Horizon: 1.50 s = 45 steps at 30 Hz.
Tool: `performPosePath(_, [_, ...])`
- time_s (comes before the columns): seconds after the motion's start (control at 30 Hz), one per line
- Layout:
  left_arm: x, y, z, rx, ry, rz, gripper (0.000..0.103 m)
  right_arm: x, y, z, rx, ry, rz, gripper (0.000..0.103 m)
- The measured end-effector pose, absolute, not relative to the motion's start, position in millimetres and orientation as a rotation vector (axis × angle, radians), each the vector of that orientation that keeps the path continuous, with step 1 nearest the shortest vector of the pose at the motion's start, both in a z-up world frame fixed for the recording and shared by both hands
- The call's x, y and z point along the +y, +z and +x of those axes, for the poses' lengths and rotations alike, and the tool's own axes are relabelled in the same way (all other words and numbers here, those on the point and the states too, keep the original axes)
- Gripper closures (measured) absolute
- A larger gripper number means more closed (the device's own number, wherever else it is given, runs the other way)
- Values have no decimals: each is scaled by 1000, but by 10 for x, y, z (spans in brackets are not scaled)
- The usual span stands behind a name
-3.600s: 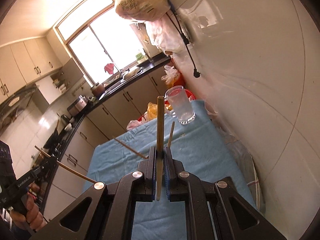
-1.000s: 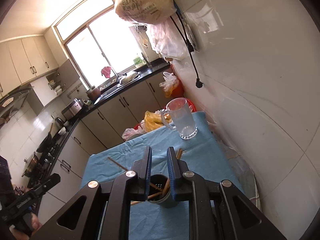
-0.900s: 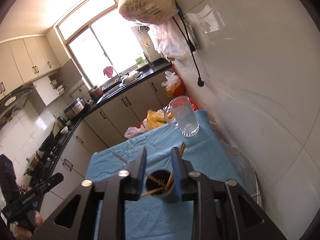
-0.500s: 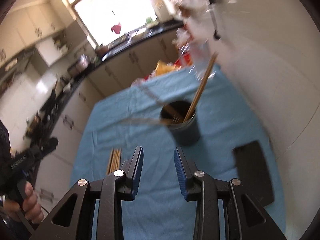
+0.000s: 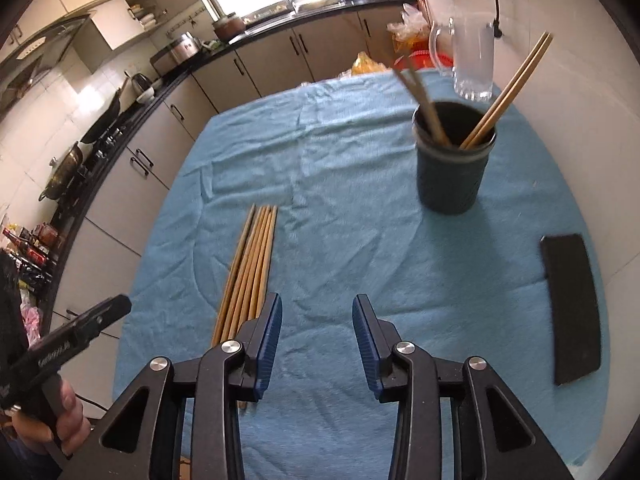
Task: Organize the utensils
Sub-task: 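Open the right tool and move it back over the chopsticks, then lower the right tool and close it on one wooden chopstick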
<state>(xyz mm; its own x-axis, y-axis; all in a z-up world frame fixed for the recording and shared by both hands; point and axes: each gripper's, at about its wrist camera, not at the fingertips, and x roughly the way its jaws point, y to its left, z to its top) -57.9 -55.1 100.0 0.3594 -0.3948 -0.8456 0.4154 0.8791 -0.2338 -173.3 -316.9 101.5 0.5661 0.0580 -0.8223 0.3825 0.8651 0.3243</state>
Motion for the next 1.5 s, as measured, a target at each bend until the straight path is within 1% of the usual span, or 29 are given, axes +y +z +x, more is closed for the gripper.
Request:
performPosePath(0.17, [-527, 803, -556, 1143, -545, 42, 53, -2962, 913, -1668, 999, -169, 501, 64])
performPosePath(0.37, [-906, 574, -469, 1171, -610, 125, 53, -2917, 803, -1648, 1026, -150, 472, 64])
performPosePath(0.5, [-1173, 451, -344, 1177, -638, 198, 54, -2906, 610, -1550, 1064, -123, 521, 64])
performPosePath(0.6, [-1314, 386, -186, 1175, -645, 240, 59, -2912, 566, -1536, 1060, -133, 551, 64])
performPosePath(0.83, [-1595, 211, 81, 1198, -667, 299, 60, -2910, 483, -1405, 1067, -126, 556, 64])
performPosePath(0.87, [-1624, 194, 99, 1198, -666, 307, 61, -2913, 481, -1363, 1063, -133, 549, 64])
performPosePath(0.93, [-1697, 153, 151, 1205, -670, 322, 72, -2918, 479, -1305, 1058, -143, 545, 64])
performPosePath(1.1, [-1841, 116, 267, 1182, -665, 360, 79, -2924, 482, -1212, 1051, -142, 552, 64])
performPosePath(1.13, [-1855, 115, 294, 1175, -654, 366, 86, -2924, 468, -1185, 1055, -142, 553, 64])
performPosePath(1.2, [-1832, 114, 367, 1180, -621, 352, 93, -2931, 432, -1133, 1067, -144, 560, 63])
performPosePath(1.43, [-1520, 122, 423, 1208, -606, 289, 94, -2857, 331, -815, 1100, -109, 526, 64])
performPosePath(1.47, [-1478, 124, 418, 1210, -607, 280, 94, -2836, 308, -777, 1107, -101, 518, 66])
performPosePath(1.5, [-1456, 123, 414, 1212, -610, 272, 94, -2802, 275, -728, 1121, -87, 507, 70])
